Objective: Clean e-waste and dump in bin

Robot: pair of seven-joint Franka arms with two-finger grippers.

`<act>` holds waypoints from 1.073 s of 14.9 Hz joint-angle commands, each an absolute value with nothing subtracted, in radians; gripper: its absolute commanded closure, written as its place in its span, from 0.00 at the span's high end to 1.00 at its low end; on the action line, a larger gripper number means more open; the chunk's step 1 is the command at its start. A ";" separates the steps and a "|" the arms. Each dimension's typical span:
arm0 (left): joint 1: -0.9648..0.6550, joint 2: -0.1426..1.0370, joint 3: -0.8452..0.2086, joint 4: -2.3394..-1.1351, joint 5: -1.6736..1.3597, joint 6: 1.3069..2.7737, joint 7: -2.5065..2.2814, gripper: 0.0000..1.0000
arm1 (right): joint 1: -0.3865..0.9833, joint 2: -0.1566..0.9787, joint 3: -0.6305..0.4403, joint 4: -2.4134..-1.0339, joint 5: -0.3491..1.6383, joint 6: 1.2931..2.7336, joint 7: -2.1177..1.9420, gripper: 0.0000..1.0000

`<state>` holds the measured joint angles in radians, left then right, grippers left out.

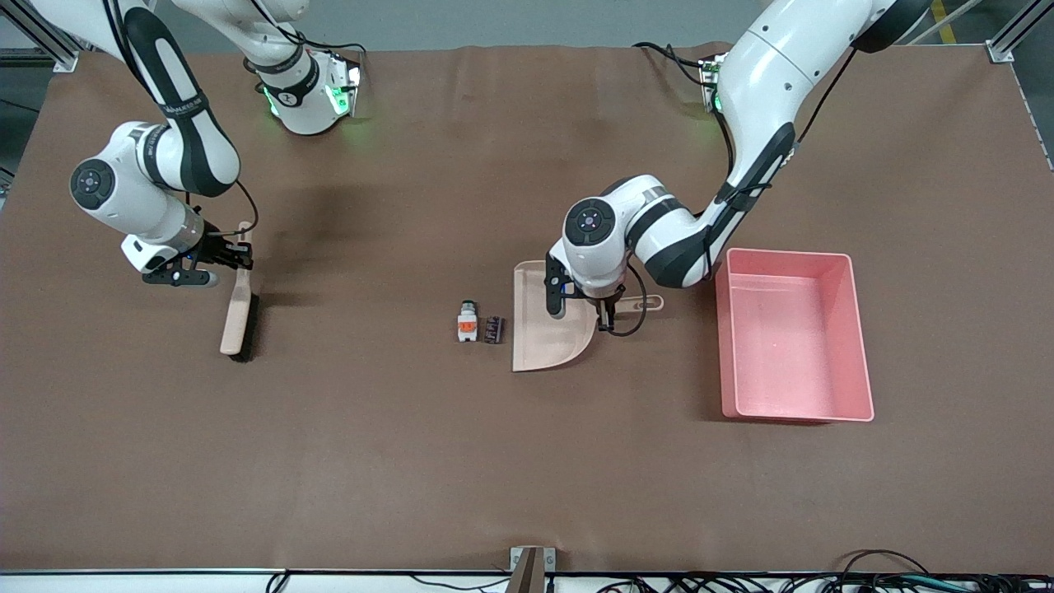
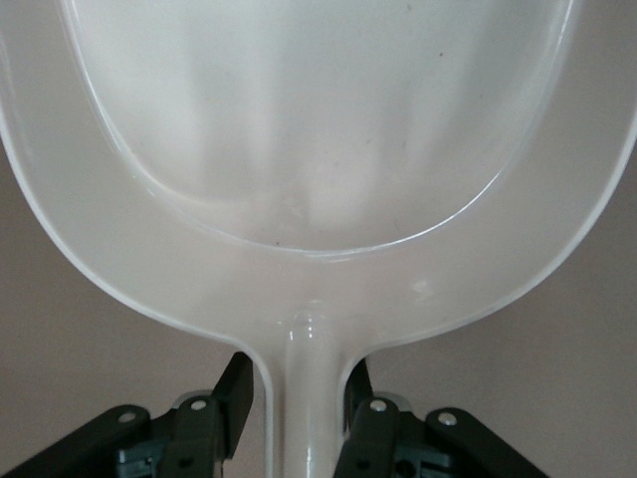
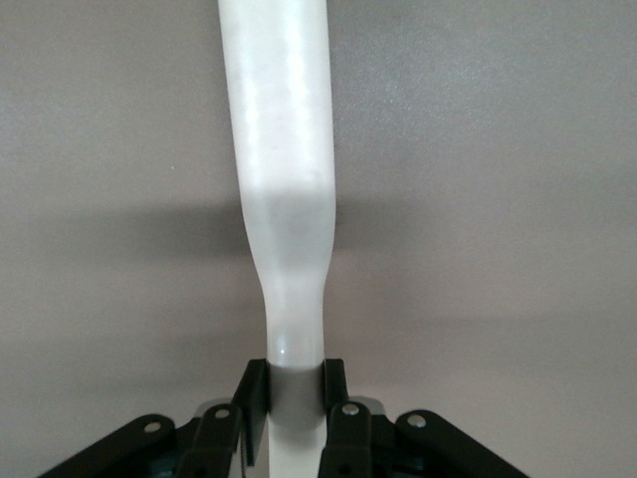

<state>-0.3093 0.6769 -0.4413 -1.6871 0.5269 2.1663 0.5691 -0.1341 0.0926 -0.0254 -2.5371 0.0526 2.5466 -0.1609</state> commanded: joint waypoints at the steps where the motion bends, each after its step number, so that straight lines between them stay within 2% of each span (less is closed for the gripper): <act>1: -0.311 0.684 -0.445 -1.671 0.548 2.161 0.561 0.46 | -0.135 0.094 -0.026 -2.556 0.064 2.572 -0.163 0.31; 6: -0.310 0.684 -0.445 -1.671 0.548 2.161 0.561 0.45 | -0.135 0.095 -0.026 -2.556 0.064 2.572 -0.163 0.31; 7: -0.310 0.684 -0.445 -1.671 0.548 2.161 0.561 0.45 | -0.135 0.095 -0.026 -2.556 0.064 2.572 -0.164 0.28; 9: -0.310 0.684 -0.445 -1.671 0.548 2.161 0.565 0.39 | -0.135 0.094 -0.025 -2.556 0.064 2.572 -0.163 0.15; 12: -0.310 0.684 -0.445 -1.669 0.548 2.161 0.568 0.32 | -0.137 0.094 -0.025 -2.554 0.064 2.571 -0.161 0.03; 16: -0.310 0.684 -0.443 -1.663 0.549 2.157 0.572 0.25 | -0.127 0.086 -0.025 -2.517 0.064 2.539 -0.160 0.00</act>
